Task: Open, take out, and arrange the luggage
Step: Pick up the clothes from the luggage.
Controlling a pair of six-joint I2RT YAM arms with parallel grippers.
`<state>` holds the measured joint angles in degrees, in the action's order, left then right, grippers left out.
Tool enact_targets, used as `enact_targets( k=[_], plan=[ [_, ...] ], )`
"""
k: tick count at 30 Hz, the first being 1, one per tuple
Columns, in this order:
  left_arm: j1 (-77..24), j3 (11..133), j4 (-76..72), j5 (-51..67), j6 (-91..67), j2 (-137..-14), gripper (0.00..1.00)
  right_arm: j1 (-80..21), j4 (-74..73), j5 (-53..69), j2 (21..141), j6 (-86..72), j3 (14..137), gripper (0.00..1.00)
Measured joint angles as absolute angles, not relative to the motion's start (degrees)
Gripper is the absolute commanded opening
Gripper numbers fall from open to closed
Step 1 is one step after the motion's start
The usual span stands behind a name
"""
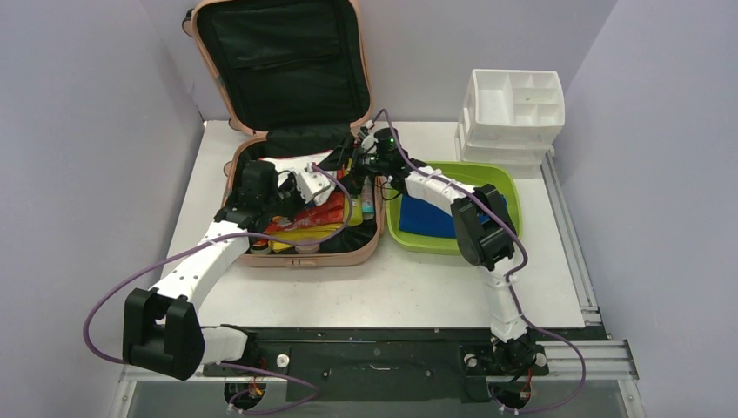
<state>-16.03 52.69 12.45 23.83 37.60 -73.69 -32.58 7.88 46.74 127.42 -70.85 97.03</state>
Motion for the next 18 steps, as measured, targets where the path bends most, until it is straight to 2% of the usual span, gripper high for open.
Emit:
enact_targets(
  k=[7, 10, 11, 12, 13, 14, 15, 16, 17, 18],
  plan=[
    [-16.03, 52.69, 12.43, 23.88, 37.6, -73.45, 0.0, -33.61, 1.96, 45.08, 130.56, -66.19, 104.12, 0.87],
    [-16.03, 52.69, 12.45, 23.86, 37.63, -73.17, 0.06, -34.35, 0.99, 44.51, 131.13, -64.95, 105.3, 0.87],
    [-16.03, 52.69, 12.45, 23.86, 37.63, -73.08, 0.14, -34.59, 0.67, 44.31, 131.13, -64.64, 105.45, 0.85],
    [-16.05, 52.69, 12.45, 23.86, 37.65, -72.99, 0.29, -34.79, 0.32, 44.25, 131.15, -64.27, 105.56, 0.84],
    [-16.08, 52.69, 12.45, 23.86, 37.71, -72.93, 0.38, -34.98, 0.14, 44.14, 131.15, -63.99, 105.62, 0.79],
    [-16.1, 52.69, 12.45, 23.9, 37.85, -72.82, 0.59, -35.16, -0.21, 44.01, 131.2, -63.75, 105.65, 0.76],
    [-16.16, 52.69, 12.53, 24.03, 37.6, -72.62, 0.7, -35.29, -0.45, 43.92, 131.33, -63.59, 105.65, 0.71],
    [-16.21, 52.69, 12.62, 24.14, 37.87, -72.44, 0.88, -35.38, -0.47, 43.9, 131.59, -63.55, 105.65, 0.7],
    [-16.21, 52.69, 12.71, 24.25, 37.91, -72.25, 0.96, -35.44, -0.34, 43.94, 131.87, -63.66, 105.67, 0.67],
    [-16.32, 52.71, 12.78, 24.29, 37.91, -71.99, 0.98, -35.51, -0.21, 43.92, 132.07, -63.9, 105.67, 0.66]
  ],
)
